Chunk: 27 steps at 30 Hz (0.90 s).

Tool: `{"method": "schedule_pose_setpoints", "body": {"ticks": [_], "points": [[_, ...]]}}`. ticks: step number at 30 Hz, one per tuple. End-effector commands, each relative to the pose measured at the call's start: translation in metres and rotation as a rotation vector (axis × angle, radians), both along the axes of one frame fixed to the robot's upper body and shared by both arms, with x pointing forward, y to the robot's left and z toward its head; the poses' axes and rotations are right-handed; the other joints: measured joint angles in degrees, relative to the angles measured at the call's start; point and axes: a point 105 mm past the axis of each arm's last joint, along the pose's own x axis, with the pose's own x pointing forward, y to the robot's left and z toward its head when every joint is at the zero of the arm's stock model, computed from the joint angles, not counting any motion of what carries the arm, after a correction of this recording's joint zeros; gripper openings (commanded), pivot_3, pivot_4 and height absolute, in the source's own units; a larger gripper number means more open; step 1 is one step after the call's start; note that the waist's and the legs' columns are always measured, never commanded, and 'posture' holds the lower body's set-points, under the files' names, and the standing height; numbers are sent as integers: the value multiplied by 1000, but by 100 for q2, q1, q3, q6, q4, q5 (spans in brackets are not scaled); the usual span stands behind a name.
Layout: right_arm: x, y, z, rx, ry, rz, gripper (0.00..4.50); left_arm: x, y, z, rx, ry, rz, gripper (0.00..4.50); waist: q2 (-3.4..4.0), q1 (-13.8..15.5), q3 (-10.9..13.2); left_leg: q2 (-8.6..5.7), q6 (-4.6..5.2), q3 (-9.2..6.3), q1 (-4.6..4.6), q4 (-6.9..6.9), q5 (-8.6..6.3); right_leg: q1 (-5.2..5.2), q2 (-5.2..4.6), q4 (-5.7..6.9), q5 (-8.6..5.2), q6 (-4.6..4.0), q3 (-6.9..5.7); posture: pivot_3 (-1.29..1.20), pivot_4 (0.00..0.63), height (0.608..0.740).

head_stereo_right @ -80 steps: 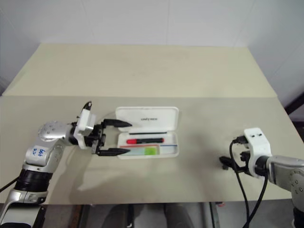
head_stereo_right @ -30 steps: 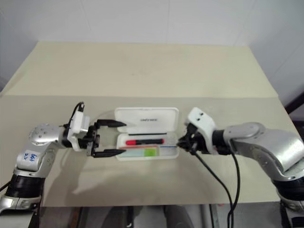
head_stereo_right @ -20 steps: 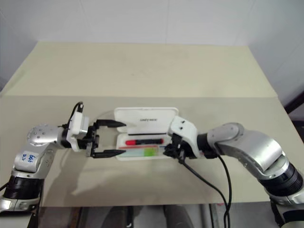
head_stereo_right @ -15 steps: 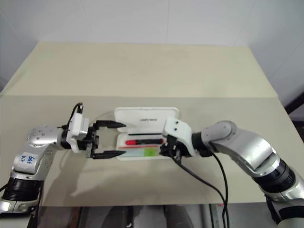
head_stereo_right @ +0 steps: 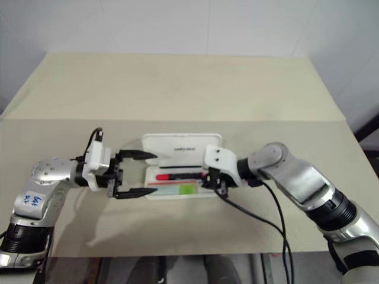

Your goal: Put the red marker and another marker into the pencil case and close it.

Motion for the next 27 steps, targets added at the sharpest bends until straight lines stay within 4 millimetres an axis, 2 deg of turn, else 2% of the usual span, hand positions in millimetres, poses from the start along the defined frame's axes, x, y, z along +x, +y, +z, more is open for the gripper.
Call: {"method": "schedule_pose_setpoints", "body": {"ticks": [1, 2, 6, 10, 14, 20, 23, 25, 27], "points": [[2, 3, 3, -9, -35, 41, 748, -3, 3, 11, -15, -40, 6, 4500, 0, -1, 0, 0, 0, 0, 0, 0, 0, 0, 0, 0, 0, 0, 0, 0, 150, 740], [3, 3, 3, -10, -34, 44, 748, -3, 3, 11, -15, -40, 7, 4500, 0, -3, 0, 0, 0, 0, 0, 1, 0, 0, 0, 1, 0, 0, 0, 0, 150, 740], [4, 4, 2, -13, -32, 53, 1739, -2, 4, 13, -15, -45, 12, 4500, 0, 1, 0, 0, 0, 0, 1, 2, 0, 0, 1, 5, 0, 0, 0, 0, 150, 740], [6, 4, 6, -3, -37, 57, 3245, -1, 5, 13, -14, -50, 18, 4500, 0, -1, 0, 0, -1, 0, 1, 6, 0, 0, 0, 7, 0, 0, 0, 0, 150, 740], [10, 7, 17, 45, -55, 47, 4464, 0, 3, 13, -14, -53, 16, 4500, 0, -5, 0, 0, -1, -1, 2, 9, 0, 0, 1, 12, 0, 0, 0, 0, 150, 740], [12, -3, 44, 174, -106, 57, 4464, 2, 4, 14, -11, -63, 14, 4500, 0, 5, 0, -1, -1, -1, 1, 15, 0, 3, 1, 14, 0, 0, -1, 0, 150, 740], [7, -29, 38, 156, -98, 12, 4464, 5, 5, 18, -2, -83, 16, 4500, 0, 52, 0, -1, -1, -6, 1, 13, 0, 8, 1, 7, 0, 0, -8, 0, 150, 740], [2, -38, 40, 180, -111, 10, 4464, 8, 6, 21, -2, -90, 20, 4500, 0, 67, 0, -2, -1, -7, -1, 12, 0, 10, -2, 2, 0, 1, -11, 0, 150, 740], [-4, -41, 61, 331, -189, 44, 4464, 11, 8, 23, 3, -95, 23, 4500, -1, 50, 1, -4, -1, -4, -2, 13, 0, 10, -3, 3, 0, 1, -9, 0, 150, 740]]}}
